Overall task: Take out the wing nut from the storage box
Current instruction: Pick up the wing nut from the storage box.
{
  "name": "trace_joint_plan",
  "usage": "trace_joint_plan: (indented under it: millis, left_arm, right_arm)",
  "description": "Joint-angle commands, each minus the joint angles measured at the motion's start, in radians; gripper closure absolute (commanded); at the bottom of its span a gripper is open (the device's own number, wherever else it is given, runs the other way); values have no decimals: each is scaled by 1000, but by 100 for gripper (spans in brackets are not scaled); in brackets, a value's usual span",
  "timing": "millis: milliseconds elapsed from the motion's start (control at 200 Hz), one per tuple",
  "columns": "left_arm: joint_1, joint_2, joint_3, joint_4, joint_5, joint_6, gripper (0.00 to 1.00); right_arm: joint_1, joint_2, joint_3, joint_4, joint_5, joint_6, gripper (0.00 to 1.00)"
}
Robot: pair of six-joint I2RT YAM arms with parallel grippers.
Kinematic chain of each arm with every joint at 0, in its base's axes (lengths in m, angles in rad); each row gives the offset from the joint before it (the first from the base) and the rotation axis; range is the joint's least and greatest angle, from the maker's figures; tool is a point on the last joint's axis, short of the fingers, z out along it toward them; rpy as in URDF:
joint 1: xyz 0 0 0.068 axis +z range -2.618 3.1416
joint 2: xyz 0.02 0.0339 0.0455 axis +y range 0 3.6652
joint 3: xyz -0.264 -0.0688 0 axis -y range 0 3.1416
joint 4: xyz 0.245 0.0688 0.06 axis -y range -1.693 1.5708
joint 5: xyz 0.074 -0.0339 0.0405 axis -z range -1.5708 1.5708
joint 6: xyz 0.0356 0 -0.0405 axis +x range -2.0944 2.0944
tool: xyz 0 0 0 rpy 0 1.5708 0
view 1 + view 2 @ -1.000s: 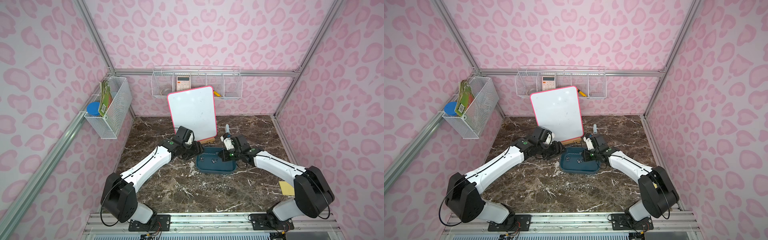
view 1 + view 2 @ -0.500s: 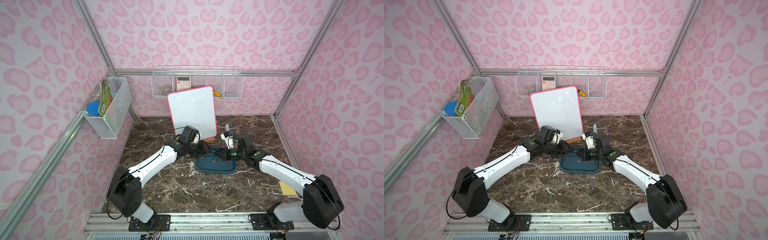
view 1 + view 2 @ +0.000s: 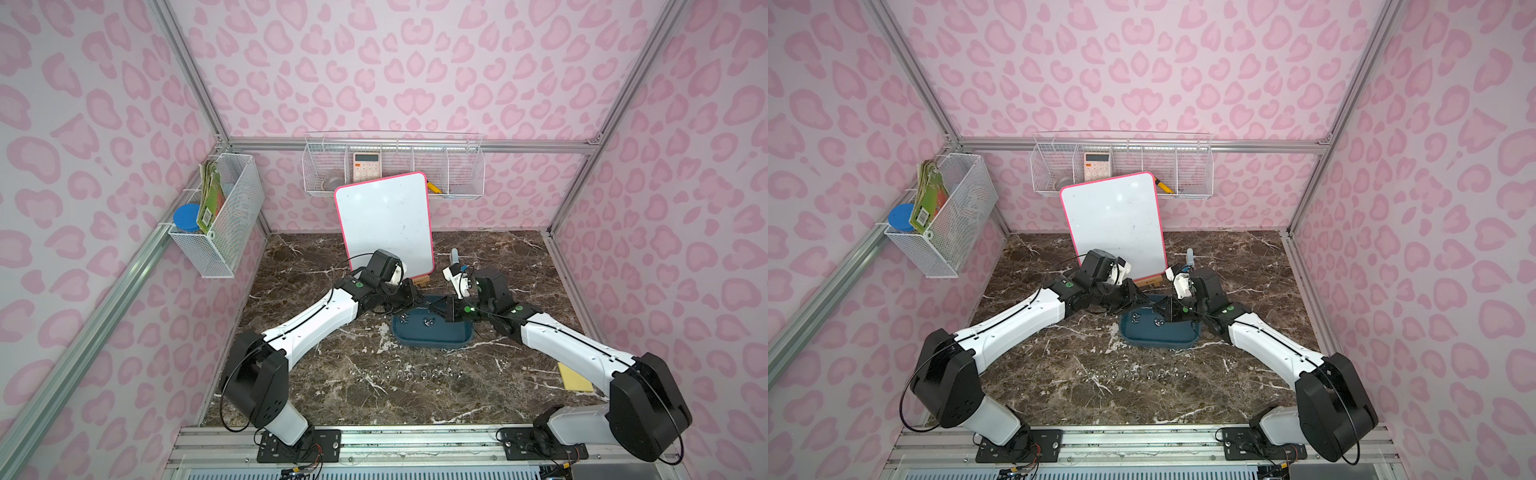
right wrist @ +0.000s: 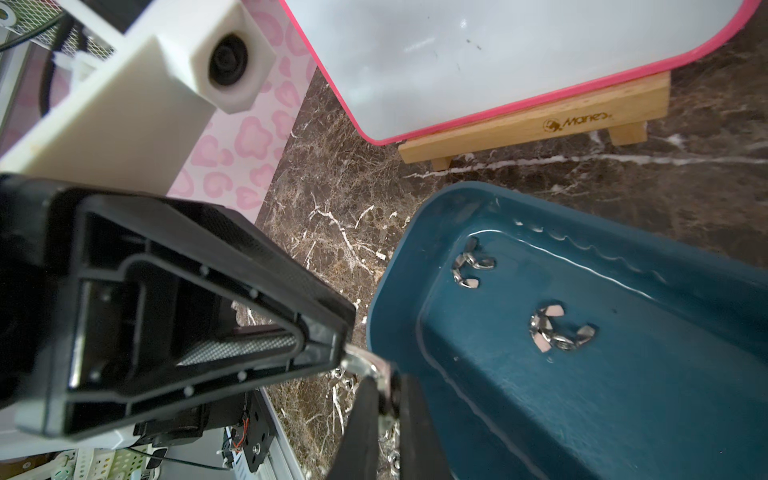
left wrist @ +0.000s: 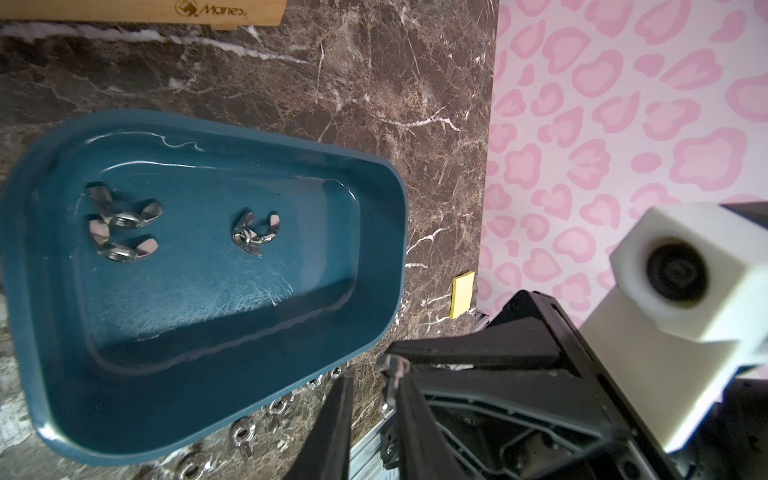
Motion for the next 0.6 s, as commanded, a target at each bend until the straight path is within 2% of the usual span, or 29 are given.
trace_joint_plan:
  millis: [0,220,430,525,595]
  left_arm:
    - [-4,8,9,24,19,-2,78]
    - [-9,15,12,35,35,-2,80]
    - [-14,16,11,31,34,-2,100]
    - [-15,11,11,19,21,1,100]
    - [-15,5,11,4,9,5,100]
  right_arm:
    - [3,-3,3,62,-50,-5,93]
    - [5,1,4,69,-56,-1,93]
    - [5,-2,-2,71,-52,1,92]
    - [5,-4,-9,68,-43,2,82]
    - [2,-6,-15,67,-35,2,69]
